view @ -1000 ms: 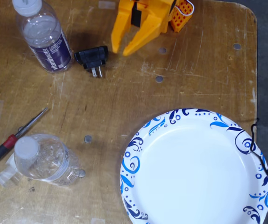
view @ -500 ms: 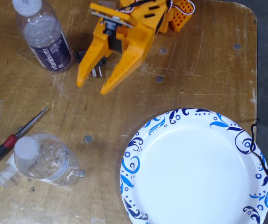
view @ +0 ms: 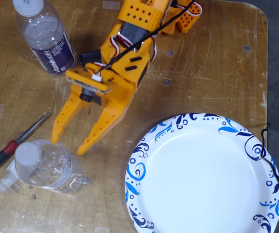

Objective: Move the bottles to the plate

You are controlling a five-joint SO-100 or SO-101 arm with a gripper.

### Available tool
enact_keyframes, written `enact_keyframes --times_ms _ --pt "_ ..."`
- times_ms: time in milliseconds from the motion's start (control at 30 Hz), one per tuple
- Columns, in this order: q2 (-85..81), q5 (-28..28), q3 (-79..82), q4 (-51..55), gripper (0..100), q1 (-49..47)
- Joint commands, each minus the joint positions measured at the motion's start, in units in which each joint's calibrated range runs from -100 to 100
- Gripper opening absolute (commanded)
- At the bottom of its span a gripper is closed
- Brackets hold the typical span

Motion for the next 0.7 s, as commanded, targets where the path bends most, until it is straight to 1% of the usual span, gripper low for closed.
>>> enact_keyframes --times_ms 0,67,200,367,567,667 --pt "0.15 0.37 -4.36 -0.85 23 0.65" --pt "0.06 0.37 -4.36 -0.85 25 1.94" --pt "-0.02 0.37 -4.27 -0.94 27 4.10" --pt "0.32 0.06 -5.71 -0.77 35 5.39" --pt "1.92 0.01 -7.33 -0.77 35 4.74" --pt "4.36 -0.04 -10.66 -0.07 35 4.53"
